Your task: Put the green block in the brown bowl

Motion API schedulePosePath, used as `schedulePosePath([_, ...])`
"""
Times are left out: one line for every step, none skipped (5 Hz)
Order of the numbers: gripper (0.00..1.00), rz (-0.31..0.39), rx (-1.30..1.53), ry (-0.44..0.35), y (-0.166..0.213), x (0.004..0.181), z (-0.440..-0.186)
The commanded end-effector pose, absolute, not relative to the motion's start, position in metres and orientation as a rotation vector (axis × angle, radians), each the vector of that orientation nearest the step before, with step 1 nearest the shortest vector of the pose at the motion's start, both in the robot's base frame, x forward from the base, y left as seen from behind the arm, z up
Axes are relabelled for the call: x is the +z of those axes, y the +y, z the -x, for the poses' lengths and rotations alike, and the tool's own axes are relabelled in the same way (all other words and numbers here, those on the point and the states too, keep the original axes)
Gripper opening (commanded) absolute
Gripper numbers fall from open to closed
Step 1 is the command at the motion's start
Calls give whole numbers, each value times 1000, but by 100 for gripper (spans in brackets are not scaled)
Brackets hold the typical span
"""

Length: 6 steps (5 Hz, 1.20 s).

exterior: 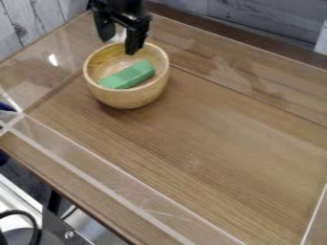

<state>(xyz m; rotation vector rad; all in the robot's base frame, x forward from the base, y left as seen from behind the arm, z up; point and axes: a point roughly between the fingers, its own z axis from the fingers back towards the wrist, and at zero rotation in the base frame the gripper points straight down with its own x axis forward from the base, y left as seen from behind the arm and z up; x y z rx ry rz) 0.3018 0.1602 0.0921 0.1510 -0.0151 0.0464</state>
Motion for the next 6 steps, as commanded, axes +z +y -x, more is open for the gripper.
schedulePosePath([100, -191, 68, -43, 171, 103, -312])
schedulePosePath([100, -199, 80, -11, 175, 93, -314])
schedulePosePath([100, -206, 88, 16, 177, 85, -317])
schedulePosePath([100, -232, 97, 56, 171, 79, -320])
schedulePosePath([100, -255, 105, 88, 165, 77, -322])
schedulePosePath([100, -255, 113, 85, 162, 65, -325])
